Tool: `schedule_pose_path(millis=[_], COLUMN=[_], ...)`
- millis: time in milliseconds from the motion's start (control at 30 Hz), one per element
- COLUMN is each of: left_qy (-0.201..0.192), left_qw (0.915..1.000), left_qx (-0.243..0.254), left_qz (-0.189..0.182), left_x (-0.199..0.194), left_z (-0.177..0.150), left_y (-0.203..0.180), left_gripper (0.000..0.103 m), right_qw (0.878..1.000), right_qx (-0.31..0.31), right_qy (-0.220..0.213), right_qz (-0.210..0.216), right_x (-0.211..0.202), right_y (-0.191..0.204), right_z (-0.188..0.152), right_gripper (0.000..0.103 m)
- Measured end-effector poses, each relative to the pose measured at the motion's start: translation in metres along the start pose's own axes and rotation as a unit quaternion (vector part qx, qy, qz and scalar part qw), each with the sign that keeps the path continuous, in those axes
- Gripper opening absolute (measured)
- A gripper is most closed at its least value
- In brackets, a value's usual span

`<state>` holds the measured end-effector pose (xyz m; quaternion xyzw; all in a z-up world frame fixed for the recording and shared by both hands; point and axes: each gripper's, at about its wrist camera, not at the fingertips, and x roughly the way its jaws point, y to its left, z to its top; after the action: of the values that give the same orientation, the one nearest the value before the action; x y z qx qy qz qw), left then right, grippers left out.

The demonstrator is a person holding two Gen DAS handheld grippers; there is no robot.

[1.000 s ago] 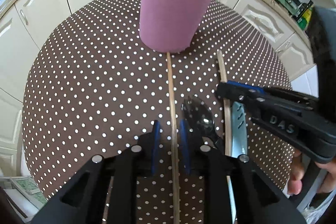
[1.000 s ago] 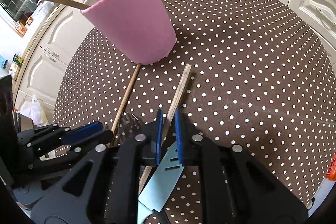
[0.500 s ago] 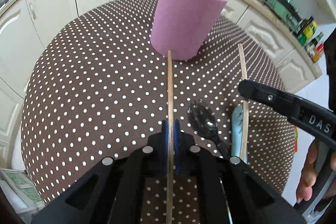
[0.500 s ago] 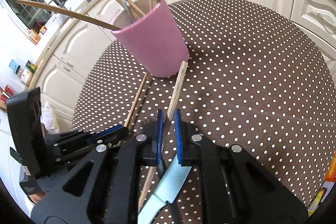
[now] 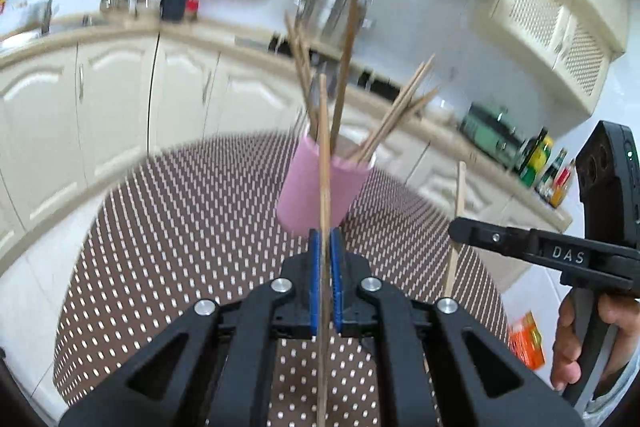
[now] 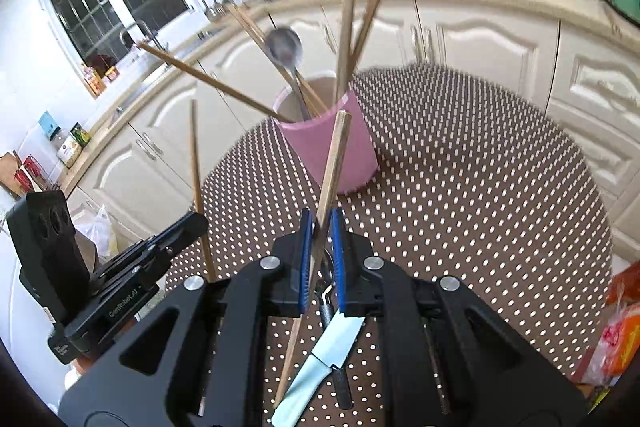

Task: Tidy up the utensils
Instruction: 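Lift both held chopsticks and carry them over the pink cup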

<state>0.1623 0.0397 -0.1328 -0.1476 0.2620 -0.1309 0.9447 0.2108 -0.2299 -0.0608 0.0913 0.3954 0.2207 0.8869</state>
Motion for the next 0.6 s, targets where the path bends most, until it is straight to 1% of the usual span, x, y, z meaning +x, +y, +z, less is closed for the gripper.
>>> schedule_pose_path(millis=[167, 200, 233, 333, 433, 600], left_qy=[-0.070, -0.079, -0.099, -0.134, -0.164, -0.204], left_qw=[0.9975, 0.9968, 0.9951, 0.9908, 0.9860, 0.9784], left_qx=[0.000, 0.003, 0.009, 0.019, 0.027, 0.030], left_qz=[-0.002, -0.001, 0.005, 0.002, 0.007, 0.020], left_x=[-0.021, -0.023, -0.027, -0.028, -0.025, -0.033], left_z=[0.015, 0.016, 0.019, 0.031, 0.043, 0.066], left_y=[-0.006, -0.002, -0.003, -0.011, -0.021, -0.020], left_gripper=[0.005, 0.005, 0.005, 0.005, 0.005, 0.005], right_qw=[0.999, 0.999, 0.998, 0.996, 0.993, 0.988], right_qx=[-0.020, -0.025, -0.029, -0.041, -0.051, -0.064], right_qy=[-0.037, -0.047, -0.055, -0.080, -0.110, -0.143], right_qz=[-0.005, -0.007, -0.007, -0.009, -0.008, -0.009], right_x=[-0.030, -0.036, -0.039, -0.049, -0.062, -0.066], right_y=[0.016, 0.019, 0.022, 0.028, 0.036, 0.045], right_z=[0.007, 0.010, 0.013, 0.021, 0.031, 0.050], right_gripper=[0.009, 0.008, 0.008, 0.007, 0.007, 0.007])
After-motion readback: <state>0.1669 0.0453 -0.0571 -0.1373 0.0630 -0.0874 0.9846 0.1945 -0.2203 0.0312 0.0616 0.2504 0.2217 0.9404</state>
